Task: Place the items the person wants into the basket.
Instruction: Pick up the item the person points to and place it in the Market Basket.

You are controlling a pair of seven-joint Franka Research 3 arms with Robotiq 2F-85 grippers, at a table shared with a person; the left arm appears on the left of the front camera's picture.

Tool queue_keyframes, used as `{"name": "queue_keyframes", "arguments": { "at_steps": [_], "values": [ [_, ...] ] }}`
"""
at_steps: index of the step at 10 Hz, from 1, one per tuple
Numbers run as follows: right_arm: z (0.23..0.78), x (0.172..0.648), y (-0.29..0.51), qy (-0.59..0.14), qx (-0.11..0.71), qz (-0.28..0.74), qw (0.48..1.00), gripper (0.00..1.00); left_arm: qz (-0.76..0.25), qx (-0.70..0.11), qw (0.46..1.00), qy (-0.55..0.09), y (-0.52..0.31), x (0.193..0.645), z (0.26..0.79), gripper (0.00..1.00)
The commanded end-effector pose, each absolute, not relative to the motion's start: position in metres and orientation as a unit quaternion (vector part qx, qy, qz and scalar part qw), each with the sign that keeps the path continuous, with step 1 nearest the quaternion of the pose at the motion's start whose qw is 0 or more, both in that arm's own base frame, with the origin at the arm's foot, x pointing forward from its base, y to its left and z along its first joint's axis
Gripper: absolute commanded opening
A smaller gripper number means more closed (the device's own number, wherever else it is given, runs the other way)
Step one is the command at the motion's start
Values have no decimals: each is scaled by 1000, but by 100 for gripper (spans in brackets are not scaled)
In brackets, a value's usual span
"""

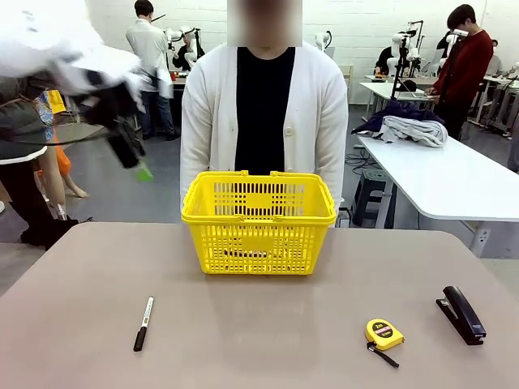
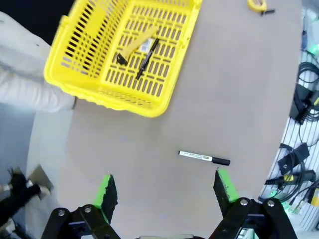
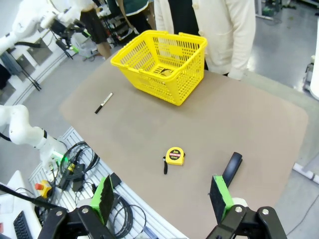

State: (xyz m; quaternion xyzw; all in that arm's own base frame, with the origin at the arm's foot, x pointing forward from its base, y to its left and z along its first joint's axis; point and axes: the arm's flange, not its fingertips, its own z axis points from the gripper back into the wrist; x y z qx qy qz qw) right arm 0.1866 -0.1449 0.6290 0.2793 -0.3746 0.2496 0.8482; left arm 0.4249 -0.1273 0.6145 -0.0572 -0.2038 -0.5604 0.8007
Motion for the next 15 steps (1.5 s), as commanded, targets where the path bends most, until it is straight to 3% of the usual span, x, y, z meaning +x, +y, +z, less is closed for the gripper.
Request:
{"name": "queue_keyframes", "arguments": {
  "at_steps": [1, 4, 7, 9, 15],
  "values": [
    [627, 187, -143, -373, 280, 251, 848, 100, -568, -96, 770, -274, -58, 374, 618, 100],
    [627, 187, -143, -373, 280, 251, 848, 100, -572, -132, 751, -301, 6, 362, 597, 100],
    [627, 187, -143, -373, 280, 251, 848, 100, -536, -245, 732, -341, 58, 346, 578, 100],
    [627, 187, -143, -373, 280, 251, 848, 100, -542, -270, 714, -351, 73, 342, 569, 100],
    [627, 187, -143, -373, 280, 251, 848, 100, -532, -257, 727, -349, 77, 338, 566, 100]
  ]
}}
